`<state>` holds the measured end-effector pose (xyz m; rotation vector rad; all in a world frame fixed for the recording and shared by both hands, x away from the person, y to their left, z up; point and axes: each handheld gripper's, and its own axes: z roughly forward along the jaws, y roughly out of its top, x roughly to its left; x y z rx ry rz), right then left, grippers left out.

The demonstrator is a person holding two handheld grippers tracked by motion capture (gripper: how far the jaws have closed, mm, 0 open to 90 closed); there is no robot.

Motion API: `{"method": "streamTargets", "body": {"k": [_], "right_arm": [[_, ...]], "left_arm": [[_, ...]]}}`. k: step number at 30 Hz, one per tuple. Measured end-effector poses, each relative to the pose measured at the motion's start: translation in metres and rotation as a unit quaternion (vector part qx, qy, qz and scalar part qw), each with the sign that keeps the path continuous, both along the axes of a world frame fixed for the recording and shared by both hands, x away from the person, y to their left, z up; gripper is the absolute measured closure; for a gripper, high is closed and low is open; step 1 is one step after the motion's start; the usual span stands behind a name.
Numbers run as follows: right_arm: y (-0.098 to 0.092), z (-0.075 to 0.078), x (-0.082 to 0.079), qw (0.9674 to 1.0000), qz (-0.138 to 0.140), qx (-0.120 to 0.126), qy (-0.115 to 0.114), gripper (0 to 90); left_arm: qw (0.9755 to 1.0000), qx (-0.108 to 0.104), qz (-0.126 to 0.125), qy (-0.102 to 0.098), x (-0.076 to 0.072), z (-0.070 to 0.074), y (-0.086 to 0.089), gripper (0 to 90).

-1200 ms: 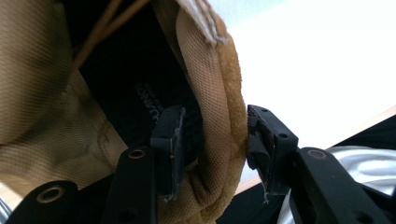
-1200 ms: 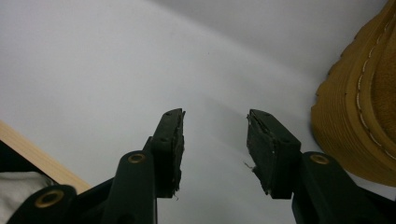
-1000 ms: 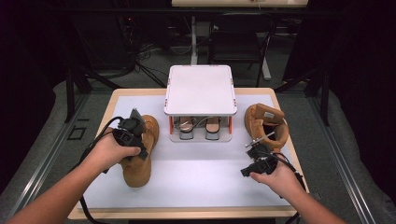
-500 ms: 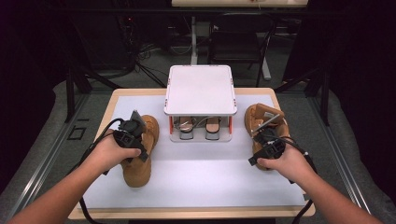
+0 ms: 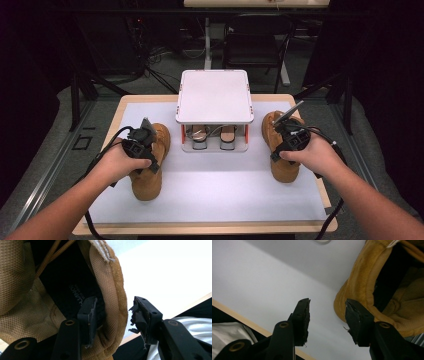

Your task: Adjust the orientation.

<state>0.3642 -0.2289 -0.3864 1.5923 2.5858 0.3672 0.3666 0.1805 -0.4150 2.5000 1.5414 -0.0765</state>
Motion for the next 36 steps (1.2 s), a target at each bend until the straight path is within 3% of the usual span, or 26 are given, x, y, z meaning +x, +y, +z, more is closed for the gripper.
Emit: {"method": "streamTargets", "body": {"k": [8,13,18,27,28,33,36], "right_arm": [[-0.009,0.007,0.017,0.9997,-0.024,-0.005,-0.005,55.0],[-0.013,0.004,0.025,0.9993,-0.035,-0.014,-0.002,55.0],[-0.014,-0.005,0.032,0.9988,-0.047,-0.018,-0.002,55.2],[-0.011,-0.027,0.045,0.9977,-0.062,-0.019,0.018,59.6],[-0.011,-0.027,0.047,0.9979,-0.054,-0.025,0.027,60.4],[-0.005,-0.034,0.051,0.9973,-0.062,-0.026,0.027,64.9],[-0.002,-0.034,0.052,0.9969,-0.060,-0.042,0.030,67.8]], "left_arm": [[1.0000,0.003,-0.001,0.003,0.000,-0.003,0.001,54.3],[1.0000,0.003,-0.001,0.007,0.001,-0.005,0.001,54.3],[1.0000,0.002,0.000,0.007,0.001,-0.005,0.001,54.3],[1.0000,0.002,-0.003,0.008,0.001,-0.007,0.000,54.3],[1.0000,0.002,-0.003,0.007,0.001,-0.007,0.000,54.3],[1.0000,0.001,-0.002,0.009,0.001,-0.009,0.001,54.3],[1.0000,0.001,-0.002,0.009,0.001,-0.010,0.001,54.3]]}}
